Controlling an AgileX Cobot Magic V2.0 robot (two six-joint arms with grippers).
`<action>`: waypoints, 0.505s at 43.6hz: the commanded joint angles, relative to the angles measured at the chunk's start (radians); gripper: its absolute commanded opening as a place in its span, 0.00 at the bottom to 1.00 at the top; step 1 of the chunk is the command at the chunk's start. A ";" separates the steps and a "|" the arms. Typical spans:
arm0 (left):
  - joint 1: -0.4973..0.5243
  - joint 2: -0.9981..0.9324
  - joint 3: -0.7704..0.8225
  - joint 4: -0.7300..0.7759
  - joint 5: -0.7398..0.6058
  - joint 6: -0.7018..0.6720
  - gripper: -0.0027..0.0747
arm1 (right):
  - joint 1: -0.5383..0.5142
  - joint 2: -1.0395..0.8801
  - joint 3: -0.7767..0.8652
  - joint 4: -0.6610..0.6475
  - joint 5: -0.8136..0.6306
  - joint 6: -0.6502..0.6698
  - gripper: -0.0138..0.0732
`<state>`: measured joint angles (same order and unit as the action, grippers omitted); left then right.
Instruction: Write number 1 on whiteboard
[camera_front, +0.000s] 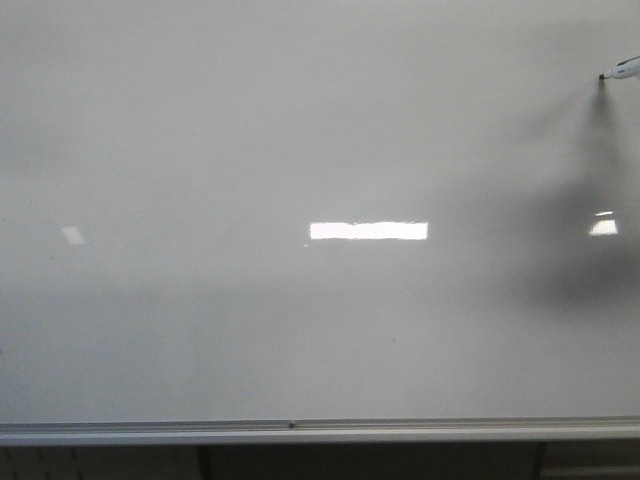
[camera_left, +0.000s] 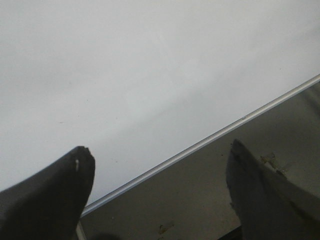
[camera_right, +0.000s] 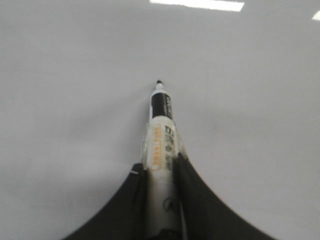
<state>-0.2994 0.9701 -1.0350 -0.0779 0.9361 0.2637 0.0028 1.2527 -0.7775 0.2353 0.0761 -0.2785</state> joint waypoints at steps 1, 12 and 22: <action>0.005 -0.013 -0.025 -0.015 -0.063 -0.010 0.72 | -0.002 0.009 -0.035 0.004 0.014 -0.021 0.12; 0.005 -0.013 -0.025 -0.015 -0.063 -0.010 0.72 | -0.002 0.035 -0.034 0.004 0.184 -0.021 0.12; 0.005 -0.013 -0.025 -0.015 -0.063 -0.010 0.72 | -0.002 -0.010 -0.052 0.004 0.222 -0.021 0.12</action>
<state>-0.2994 0.9701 -1.0350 -0.0779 0.9361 0.2637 0.0028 1.3027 -0.7834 0.2353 0.3227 -0.2924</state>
